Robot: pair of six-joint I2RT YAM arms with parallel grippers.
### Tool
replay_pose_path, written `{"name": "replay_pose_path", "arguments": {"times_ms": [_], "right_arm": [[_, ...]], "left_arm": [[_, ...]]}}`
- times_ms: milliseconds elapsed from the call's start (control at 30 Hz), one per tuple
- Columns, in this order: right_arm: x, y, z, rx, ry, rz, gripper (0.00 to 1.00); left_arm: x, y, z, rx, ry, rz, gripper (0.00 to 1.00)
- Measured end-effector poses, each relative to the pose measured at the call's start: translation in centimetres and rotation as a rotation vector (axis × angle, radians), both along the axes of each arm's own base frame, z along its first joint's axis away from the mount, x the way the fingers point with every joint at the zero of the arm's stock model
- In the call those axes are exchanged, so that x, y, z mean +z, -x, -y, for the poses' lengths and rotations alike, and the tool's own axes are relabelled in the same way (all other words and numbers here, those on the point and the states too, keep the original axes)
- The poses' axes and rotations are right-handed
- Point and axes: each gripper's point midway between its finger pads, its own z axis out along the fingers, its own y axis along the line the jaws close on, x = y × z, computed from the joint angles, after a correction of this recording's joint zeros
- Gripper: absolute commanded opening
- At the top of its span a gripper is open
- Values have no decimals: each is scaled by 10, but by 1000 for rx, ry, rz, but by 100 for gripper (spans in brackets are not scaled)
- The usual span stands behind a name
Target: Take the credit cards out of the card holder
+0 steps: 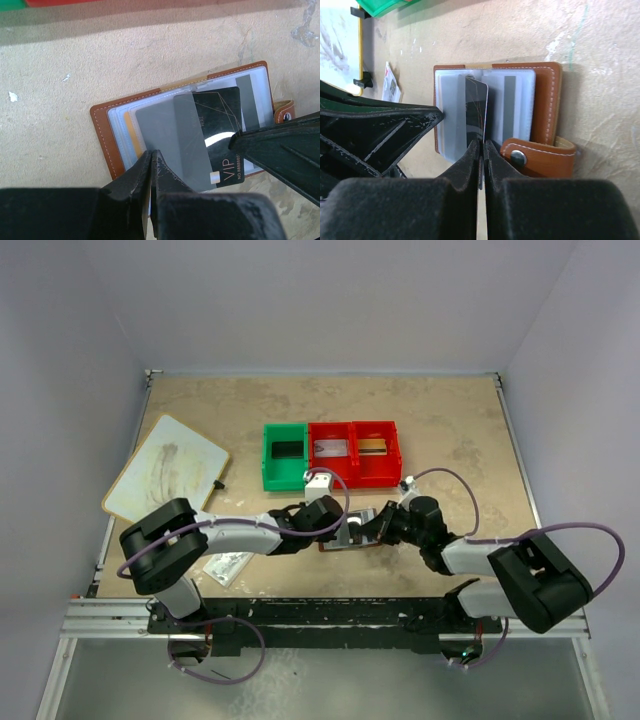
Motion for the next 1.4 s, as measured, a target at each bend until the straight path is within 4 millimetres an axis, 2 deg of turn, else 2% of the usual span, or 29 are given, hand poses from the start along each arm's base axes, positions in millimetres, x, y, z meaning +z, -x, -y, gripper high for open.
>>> {"name": "replay_pose_path", "arguments": {"times_ms": [100,233,367,500,600,700,833,1233,1400], "right_arm": [[-2,0,4,-8,12,-5,6],[-3,0,7,-15,15,-8,6],[-3,-1,8,-18,15,-9,6],[-3,-1,8,-19,15,-9,6],[-4,-1,8,-19,15,-10,7],[-5,1,9,-20,15,-13,7],[-6,2,9,-21,14,-15,8],[-7,4,-2,17,-55,-35,24],[-7,3,-9,42,-94,-35,22]], "left_arm": [[1,-1,0,2,-2,1,1],[2,-1,0,4,-8,3,14],[6,-2,-2,-2,-44,2,21],[22,-7,13,-26,-10,15,23],[34,-10,35,-64,66,20,21],[28,-8,47,-91,92,3,17],[1,-1,43,-94,26,-35,9],[-2,4,32,-58,23,-6,1],[-2,4,31,-56,30,-3,0]]}}
